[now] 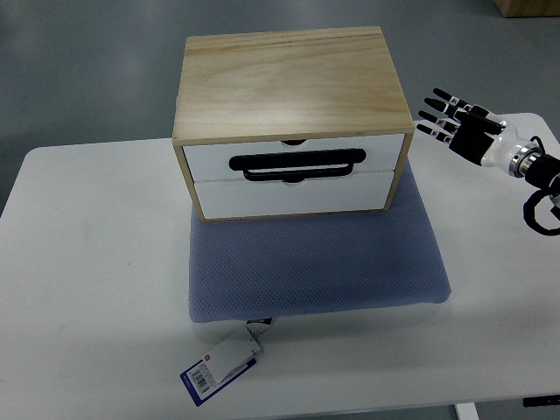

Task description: Open wood drawer with right hand

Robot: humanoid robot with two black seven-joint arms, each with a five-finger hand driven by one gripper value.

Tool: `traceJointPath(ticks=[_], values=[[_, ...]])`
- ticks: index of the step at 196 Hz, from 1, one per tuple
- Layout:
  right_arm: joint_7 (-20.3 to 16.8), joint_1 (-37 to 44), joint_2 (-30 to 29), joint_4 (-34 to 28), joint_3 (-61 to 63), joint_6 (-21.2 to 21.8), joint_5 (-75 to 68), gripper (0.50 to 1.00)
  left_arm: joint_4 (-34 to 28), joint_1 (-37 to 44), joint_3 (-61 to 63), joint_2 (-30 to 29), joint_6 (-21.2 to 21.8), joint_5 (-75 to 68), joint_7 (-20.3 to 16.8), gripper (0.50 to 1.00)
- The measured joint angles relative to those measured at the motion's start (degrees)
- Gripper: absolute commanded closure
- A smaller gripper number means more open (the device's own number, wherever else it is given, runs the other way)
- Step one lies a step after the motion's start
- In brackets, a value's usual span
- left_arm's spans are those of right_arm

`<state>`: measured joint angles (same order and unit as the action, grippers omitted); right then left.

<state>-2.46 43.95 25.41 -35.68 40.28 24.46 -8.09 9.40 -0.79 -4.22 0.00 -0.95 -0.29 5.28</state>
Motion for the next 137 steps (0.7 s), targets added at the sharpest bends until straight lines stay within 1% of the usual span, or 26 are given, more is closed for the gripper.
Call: traceJointPath(ticks=[91, 137], values=[[-0.26, 0.49, 0.63, 0.0, -0.07, -0.2, 0.68, 0.544, 0.09, 0.51, 0.0, 0.0, 0.0, 0.08, 0.0, 0.5], [0.43, 1.82, 3.07, -0.07, -0.14, 0.54, 1.08, 0.546, 0.04, 0.47, 0.0, 0.0, -0.03, 0.13, -0.02, 0.5]])
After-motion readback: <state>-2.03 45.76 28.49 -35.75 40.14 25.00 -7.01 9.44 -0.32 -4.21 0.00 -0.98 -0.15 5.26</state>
